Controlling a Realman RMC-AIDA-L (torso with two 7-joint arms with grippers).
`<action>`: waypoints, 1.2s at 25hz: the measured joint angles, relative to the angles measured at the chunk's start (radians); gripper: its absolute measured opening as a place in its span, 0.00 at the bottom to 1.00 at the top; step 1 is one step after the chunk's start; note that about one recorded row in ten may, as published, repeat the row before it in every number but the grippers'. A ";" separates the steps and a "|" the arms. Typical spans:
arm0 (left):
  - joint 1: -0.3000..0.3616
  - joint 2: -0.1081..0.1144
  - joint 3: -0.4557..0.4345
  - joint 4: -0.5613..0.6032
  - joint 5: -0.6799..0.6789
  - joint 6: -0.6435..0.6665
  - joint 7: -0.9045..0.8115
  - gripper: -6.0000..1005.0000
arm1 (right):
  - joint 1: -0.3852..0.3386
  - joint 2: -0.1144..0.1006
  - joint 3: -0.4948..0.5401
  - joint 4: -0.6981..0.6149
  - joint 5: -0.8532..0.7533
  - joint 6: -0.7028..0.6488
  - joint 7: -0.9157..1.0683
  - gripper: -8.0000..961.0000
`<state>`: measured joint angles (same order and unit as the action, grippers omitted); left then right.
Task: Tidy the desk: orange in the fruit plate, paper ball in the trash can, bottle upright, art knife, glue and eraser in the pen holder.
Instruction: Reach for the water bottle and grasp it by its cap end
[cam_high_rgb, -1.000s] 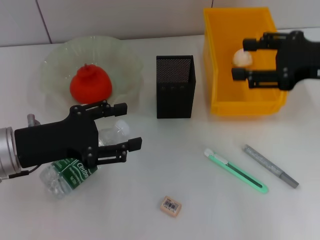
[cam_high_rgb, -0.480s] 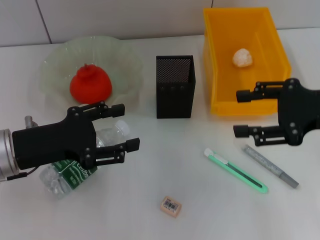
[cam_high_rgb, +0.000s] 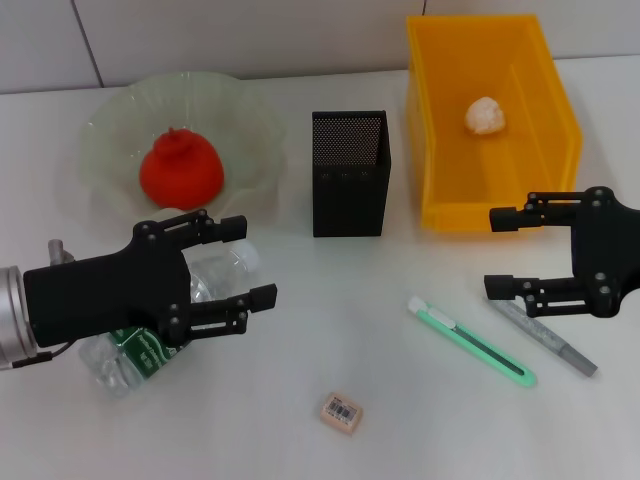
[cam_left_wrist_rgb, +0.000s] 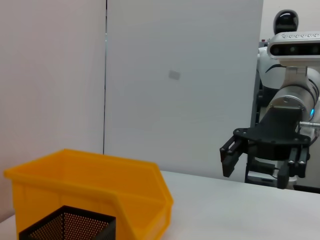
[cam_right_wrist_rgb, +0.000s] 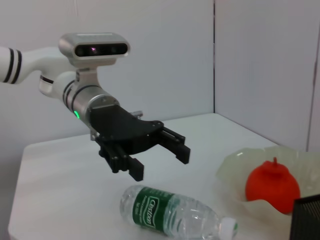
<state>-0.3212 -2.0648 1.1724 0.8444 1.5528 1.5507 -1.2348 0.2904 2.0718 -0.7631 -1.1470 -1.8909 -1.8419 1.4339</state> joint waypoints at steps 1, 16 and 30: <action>0.005 0.000 0.004 -0.002 0.000 -0.001 0.004 0.80 | 0.000 0.000 0.020 0.013 -0.013 0.000 -0.013 0.75; 0.042 -0.002 0.042 0.021 0.001 0.008 0.034 0.80 | 0.000 -0.001 0.061 0.125 -0.033 0.051 -0.068 0.75; 0.037 -0.003 0.057 0.024 0.001 0.011 0.032 0.80 | -0.023 0.005 0.062 0.202 -0.044 0.067 -0.188 0.75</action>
<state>-0.2840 -2.0675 1.2296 0.8682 1.5539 1.5617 -1.2027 0.2672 2.0767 -0.7009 -0.9449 -1.9353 -1.7748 1.2457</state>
